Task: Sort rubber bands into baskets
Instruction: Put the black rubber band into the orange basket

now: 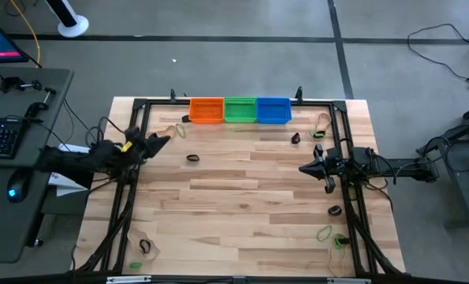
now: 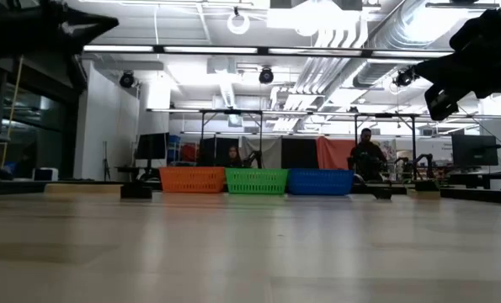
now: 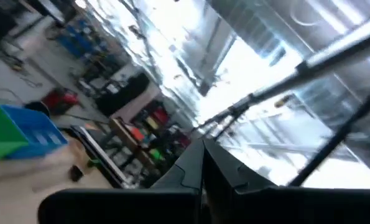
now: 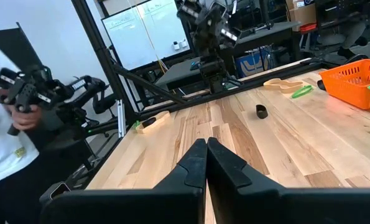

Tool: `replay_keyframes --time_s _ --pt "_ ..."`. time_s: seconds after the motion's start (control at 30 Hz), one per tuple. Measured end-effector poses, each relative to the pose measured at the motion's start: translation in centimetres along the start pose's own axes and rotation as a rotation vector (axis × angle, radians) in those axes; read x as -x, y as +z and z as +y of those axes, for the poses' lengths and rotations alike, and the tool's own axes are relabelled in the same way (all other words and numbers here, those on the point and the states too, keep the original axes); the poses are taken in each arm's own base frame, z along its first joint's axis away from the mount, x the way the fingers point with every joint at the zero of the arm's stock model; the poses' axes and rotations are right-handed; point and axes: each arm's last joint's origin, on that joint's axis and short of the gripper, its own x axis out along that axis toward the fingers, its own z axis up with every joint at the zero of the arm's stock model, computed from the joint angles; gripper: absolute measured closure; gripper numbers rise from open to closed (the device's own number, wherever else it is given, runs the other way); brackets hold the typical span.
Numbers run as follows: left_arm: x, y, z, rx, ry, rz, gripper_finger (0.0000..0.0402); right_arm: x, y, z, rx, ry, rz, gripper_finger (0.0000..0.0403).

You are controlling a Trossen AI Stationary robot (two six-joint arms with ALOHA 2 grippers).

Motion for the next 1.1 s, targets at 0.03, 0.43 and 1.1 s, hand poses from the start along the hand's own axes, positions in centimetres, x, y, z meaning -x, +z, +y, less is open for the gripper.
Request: replay_keyframes --time_s 0.03,0.43,1.1 --pt "-0.6 0.3 -0.6 -0.027 0.02 0.011 0.0401 0.0 0.0 0.0 0.0 0.0 0.0 0.0402" --pt "-12.5 -0.1 -0.3 -0.701 0.734 0.949 0.04 0.0 0.0 0.0 0.0 0.0 0.001 0.0402" --pt "-14.0 -4.0 8.6 -0.717 0.557 1.696 0.0225 0.0 0.0 0.0 0.0 0.0 0.0 0.0402"
